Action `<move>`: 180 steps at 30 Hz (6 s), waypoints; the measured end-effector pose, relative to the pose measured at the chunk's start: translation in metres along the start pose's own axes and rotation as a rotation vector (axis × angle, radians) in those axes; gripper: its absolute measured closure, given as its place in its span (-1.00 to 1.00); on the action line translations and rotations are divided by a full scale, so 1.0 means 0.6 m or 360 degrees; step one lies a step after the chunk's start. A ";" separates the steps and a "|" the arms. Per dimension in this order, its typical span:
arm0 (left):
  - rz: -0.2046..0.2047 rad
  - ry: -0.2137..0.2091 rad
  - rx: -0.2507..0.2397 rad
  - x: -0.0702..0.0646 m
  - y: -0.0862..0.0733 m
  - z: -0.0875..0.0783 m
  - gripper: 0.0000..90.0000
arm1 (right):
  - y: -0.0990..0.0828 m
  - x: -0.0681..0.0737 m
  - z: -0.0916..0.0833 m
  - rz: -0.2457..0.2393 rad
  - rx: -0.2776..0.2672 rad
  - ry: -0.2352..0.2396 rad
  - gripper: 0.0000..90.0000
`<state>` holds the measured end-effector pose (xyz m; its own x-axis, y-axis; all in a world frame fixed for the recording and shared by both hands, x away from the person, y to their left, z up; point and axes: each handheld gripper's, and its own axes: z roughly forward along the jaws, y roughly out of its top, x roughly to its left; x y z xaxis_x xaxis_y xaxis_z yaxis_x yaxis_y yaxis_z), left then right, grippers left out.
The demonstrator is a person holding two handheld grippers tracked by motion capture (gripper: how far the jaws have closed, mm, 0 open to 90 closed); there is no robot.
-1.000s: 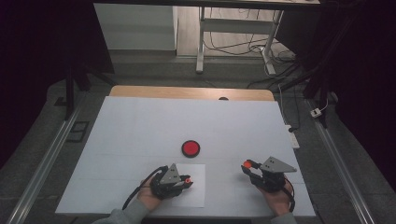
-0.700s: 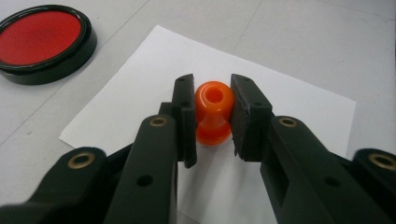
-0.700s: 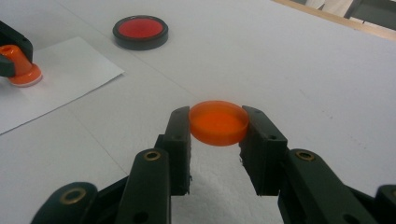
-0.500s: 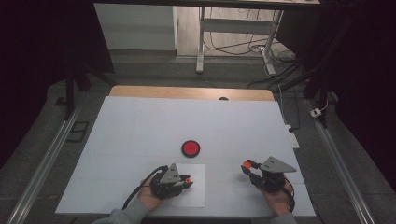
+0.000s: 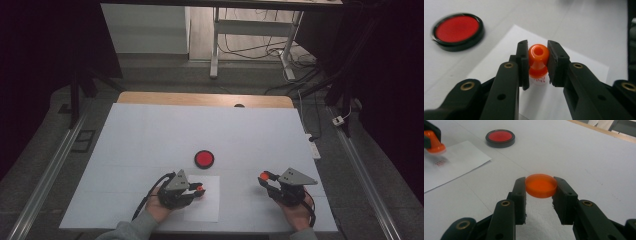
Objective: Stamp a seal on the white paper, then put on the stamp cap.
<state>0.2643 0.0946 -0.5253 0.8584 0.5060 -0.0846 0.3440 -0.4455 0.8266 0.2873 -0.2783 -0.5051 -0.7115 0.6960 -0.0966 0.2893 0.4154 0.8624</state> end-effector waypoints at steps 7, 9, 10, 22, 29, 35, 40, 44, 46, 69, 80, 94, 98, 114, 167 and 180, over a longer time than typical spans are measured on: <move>-0.0127 -0.0064 -0.0137 0.015 0.006 -0.020 0.62 | 0.001 0.001 0.000 -0.0009 0.0008 -0.0003 0.42; -0.0148 -0.0077 -0.0160 0.018 0.007 -0.024 0.62 | 0.001 0.002 0.001 -0.0006 0.0009 -0.0001 0.42; -0.0154 -0.0080 -0.0169 0.020 0.008 -0.025 0.62 | 0.001 0.002 0.001 -0.0008 0.0009 0.0000 0.42; -0.0247 -0.0092 -0.0322 0.041 0.023 -0.057 0.61 | 0.002 0.005 0.004 -0.0015 0.0006 0.0011 0.42; -0.0270 -0.0047 -0.0378 0.052 0.031 -0.082 0.61 | 0.003 0.006 0.003 -0.0023 0.0010 0.0007 0.42; -0.0260 -0.0039 -0.0397 0.056 0.037 -0.094 0.61 | 0.003 0.007 0.005 -0.0026 0.0009 0.0014 0.42; -0.0254 -0.0038 -0.0389 0.056 0.040 -0.096 0.61 | 0.003 0.008 0.005 -0.0027 0.0006 0.0014 0.42; -0.0245 -0.0033 -0.0381 0.055 0.040 -0.095 0.61 | 0.003 0.008 0.005 -0.0028 0.0004 0.0015 0.42; -0.0244 -0.0032 -0.0379 0.055 0.041 -0.095 0.61 | 0.004 0.008 0.006 -0.0029 0.0005 0.0017 0.42; -0.0210 -0.0049 -0.0333 0.048 0.043 -0.084 0.61 | 0.035 0.055 0.037 -0.0027 -0.0066 0.0195 0.42; -0.0210 -0.0063 -0.0331 0.046 0.044 -0.081 0.61 | 0.052 0.089 0.060 -0.0074 -0.0074 0.0290 0.42; -0.0205 -0.0080 -0.0327 0.040 0.048 -0.074 0.61 | 0.066 0.115 0.083 -0.0106 -0.0074 0.0348 0.42; -0.0199 -0.0084 -0.0343 0.039 0.053 -0.076 0.61 | 0.073 0.125 0.090 -0.0110 -0.0080 0.0367 0.42; -0.0172 -0.0112 -0.0400 0.029 0.073 -0.081 0.61 | 0.100 0.173 0.134 -0.0230 -0.0071 0.0471 0.42; -0.0155 -0.0187 -0.0301 0.013 0.073 -0.035 0.61 | 0.108 0.175 0.123 -0.0181 -0.0169 0.0489 0.42; -0.0158 -0.0210 -0.0282 0.015 0.071 -0.032 0.62 | 0.113 0.178 0.121 -0.0224 -0.0124 0.0463 0.43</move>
<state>0.2797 0.0943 -0.4804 0.8700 0.4349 -0.2323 0.3669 -0.2562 0.8943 0.2770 -0.1333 -0.4932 -0.8972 0.4340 -0.0814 0.1333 0.4420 0.8871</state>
